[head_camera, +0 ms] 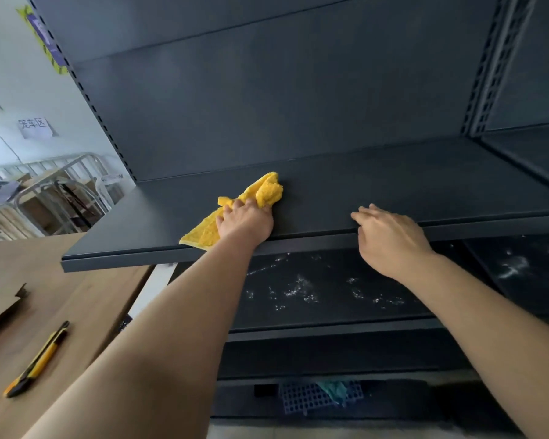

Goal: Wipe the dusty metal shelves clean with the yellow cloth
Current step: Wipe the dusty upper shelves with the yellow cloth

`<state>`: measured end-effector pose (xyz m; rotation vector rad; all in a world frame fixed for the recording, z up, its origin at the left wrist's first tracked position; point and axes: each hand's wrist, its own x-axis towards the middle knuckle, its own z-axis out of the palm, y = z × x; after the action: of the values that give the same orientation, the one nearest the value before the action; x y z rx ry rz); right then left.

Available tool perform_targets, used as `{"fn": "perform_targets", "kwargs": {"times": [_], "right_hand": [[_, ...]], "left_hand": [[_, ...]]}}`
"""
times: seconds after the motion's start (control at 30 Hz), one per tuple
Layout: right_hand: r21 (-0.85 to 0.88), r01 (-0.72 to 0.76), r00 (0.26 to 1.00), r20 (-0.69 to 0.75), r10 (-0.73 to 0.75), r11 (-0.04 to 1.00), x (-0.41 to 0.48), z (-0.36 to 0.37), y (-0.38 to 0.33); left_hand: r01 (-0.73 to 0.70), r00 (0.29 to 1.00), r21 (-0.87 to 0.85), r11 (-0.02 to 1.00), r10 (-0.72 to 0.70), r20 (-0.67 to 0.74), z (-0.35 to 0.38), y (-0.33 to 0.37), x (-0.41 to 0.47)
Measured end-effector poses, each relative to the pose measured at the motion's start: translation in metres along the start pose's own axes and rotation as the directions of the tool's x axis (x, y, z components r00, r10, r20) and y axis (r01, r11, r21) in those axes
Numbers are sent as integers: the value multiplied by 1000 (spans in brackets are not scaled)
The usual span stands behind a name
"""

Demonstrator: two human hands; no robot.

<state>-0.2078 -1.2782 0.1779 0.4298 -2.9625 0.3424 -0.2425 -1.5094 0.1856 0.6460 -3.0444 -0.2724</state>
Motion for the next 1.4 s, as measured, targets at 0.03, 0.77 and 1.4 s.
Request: {"fn": "perform_targets", "kwargs": {"times": [0.03,0.77,1.4], "right_hand": [[-3,-12,1000,-6,12,1000,-3,-2,7],[1,-201,977,-65,201,980,-4,-22,85],[-3,-205,963,-177,201,979,66,-8,61]], "left_hand": [[-9,1000,-4,1000,9,12,2,11,-2],[-488,849,-112,866,501,167,33,186,13],[-346,923,-123,930,361,134,25,142,137]]}}
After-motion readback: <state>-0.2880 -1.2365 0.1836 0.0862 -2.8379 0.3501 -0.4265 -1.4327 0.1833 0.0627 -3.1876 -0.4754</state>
